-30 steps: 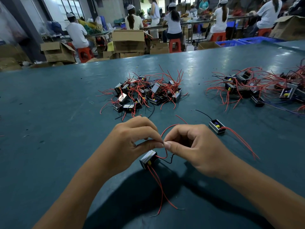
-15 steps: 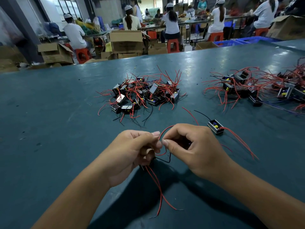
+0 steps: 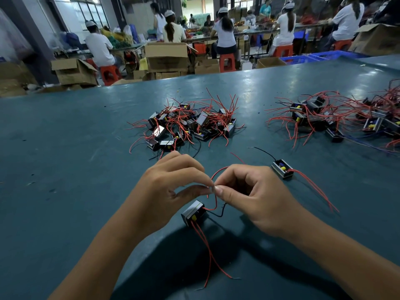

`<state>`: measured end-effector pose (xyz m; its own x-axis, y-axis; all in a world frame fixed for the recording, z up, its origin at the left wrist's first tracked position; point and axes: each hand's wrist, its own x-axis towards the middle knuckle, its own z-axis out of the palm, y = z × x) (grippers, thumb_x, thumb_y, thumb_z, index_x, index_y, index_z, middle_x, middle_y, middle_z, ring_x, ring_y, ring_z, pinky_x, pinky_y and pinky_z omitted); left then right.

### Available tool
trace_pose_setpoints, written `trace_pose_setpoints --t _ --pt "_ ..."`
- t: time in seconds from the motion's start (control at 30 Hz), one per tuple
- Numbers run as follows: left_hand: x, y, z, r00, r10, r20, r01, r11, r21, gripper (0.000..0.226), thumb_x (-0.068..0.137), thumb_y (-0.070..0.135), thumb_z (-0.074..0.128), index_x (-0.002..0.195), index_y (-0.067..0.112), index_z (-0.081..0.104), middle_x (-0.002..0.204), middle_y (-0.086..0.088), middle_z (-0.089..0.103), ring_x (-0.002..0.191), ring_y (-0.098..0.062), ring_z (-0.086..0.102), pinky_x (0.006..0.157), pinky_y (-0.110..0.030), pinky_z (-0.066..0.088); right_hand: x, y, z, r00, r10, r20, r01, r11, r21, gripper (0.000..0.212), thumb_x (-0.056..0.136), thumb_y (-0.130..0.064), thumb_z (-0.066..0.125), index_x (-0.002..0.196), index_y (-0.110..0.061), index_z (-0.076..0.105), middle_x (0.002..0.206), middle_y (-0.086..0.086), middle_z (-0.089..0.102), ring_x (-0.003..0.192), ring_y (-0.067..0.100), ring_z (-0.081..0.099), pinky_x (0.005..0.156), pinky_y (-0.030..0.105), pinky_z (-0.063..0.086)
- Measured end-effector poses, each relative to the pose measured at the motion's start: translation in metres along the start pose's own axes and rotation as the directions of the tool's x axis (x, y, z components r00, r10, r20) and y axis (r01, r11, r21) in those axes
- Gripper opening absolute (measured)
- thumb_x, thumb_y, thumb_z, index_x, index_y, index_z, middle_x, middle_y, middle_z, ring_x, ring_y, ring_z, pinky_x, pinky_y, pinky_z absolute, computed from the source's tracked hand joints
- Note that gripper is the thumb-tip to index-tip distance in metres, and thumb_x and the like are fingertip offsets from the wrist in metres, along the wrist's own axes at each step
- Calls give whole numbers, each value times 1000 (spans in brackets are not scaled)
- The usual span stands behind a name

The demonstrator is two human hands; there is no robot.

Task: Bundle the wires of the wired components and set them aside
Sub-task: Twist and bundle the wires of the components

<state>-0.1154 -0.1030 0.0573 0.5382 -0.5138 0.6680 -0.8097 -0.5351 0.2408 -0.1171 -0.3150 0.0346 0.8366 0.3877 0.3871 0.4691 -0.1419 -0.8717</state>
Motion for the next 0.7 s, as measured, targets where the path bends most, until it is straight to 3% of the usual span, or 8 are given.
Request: trace_pose_setpoints --t 0.1,0.23,0.37,0.7 --pt "1 -1 -2 1000 -5 22 5 1000 1 4 88 18 73 89 16 77 90 6 62 81 -22 57 71 -36 47 0 1 1 1000 16 23 -17 999 35 11 85 -25 69 82 -14 70 66 1 63 60 9 51 55 26 42" --pt "1 -1 -3 998 -5 69 5 1000 -7 6 90 19 72 88 15 75 92 7 61 84 -17 56 74 -34 48 -1 0 2 1000 3 29 -3 1000 -5 11 85 -26 68 81 -16 70 66 4 63 60 10 51 56 29 43" --pt "1 1 -5 993 0 118 4 999 -35 15 92 26 70 87 12 74 91 5 61 85 -15 54 75 -30 47 -1 -1 2 999 -4 43 4 1000 -7 8 85 -23 69 78 -18 69 63 -5 61 58 4 50 56 20 41" --pt "0 3 -6 981 -45 189 58 997 -60 12 96 25 65 89 15 70 91 8 57 84 -11 52 76 -22 43 -2 1 3 998 -36 55 39 998 -58 8 86 -23 69 79 -21 68 63 -7 61 57 2 50 56 17 40"
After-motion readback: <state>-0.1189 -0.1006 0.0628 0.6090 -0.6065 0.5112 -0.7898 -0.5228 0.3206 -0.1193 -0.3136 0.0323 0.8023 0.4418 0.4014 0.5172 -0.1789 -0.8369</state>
